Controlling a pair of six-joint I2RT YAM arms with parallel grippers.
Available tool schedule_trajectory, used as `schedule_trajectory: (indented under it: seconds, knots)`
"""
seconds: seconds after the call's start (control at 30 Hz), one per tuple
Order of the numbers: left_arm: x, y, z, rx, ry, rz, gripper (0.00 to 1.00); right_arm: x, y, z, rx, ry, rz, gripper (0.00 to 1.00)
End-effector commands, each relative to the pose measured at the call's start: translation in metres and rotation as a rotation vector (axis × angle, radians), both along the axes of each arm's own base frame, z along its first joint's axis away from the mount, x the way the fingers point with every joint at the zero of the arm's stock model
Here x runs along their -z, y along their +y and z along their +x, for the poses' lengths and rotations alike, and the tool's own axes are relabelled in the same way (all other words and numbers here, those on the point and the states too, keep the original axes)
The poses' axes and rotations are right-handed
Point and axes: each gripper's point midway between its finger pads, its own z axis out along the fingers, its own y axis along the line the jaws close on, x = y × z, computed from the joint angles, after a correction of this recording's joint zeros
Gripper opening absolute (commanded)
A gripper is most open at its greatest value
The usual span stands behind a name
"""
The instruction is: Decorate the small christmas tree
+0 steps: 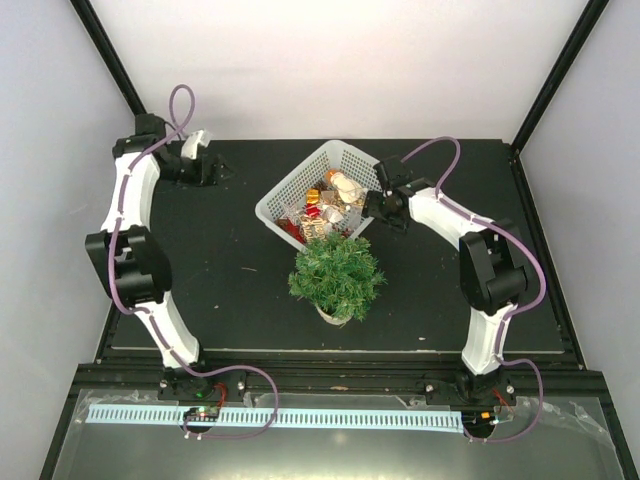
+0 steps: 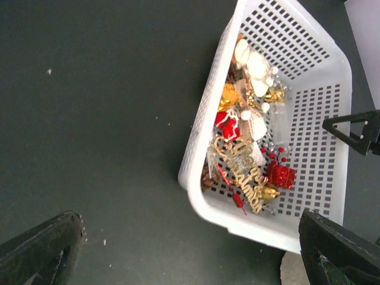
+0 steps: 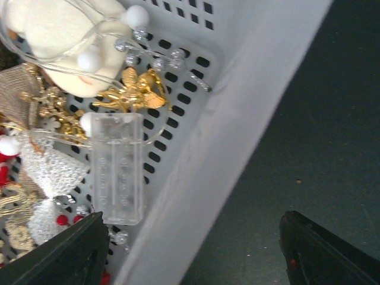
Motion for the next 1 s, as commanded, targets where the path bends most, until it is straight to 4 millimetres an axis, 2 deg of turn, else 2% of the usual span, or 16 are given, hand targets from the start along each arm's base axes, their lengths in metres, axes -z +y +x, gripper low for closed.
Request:
schedule_trajectory:
  seconds: [0.0,0.27,0.43,0.57,0.73,0.87,0.97]
  knots:
    - [0.001,0.006,-0.015,0.02,0.004,-0.04,0.99,-0.007,-0.017,-0.008,0.002,-0.012,-0.097,0.8]
    - [0.023,0.016,-0.029,0.005,0.044,-0.084,0.99,-0.001,-0.052,-0.014,0.033,0.003,-0.183,0.8]
    - [0.031,0.022,-0.035,0.004,0.054,-0.075,0.99,-0.011,-0.091,-0.018,0.079,0.002,-0.267,0.8]
    - [0.038,0.025,-0.038,0.004,0.064,-0.083,0.99,-0.017,-0.131,-0.022,0.14,0.018,-0.327,0.8]
    - [0.046,0.025,-0.042,0.01,0.076,-0.094,0.99,-0.037,-0.185,-0.025,0.253,0.006,-0.358,0.8]
    - [0.05,0.025,-0.045,0.014,0.083,-0.1,0.99,-0.062,-0.221,-0.024,0.343,-0.015,-0.391,0.8]
    - [0.053,0.024,-0.047,0.014,0.09,-0.107,0.99,-0.083,-0.227,-0.021,0.356,-0.051,-0.407,0.81]
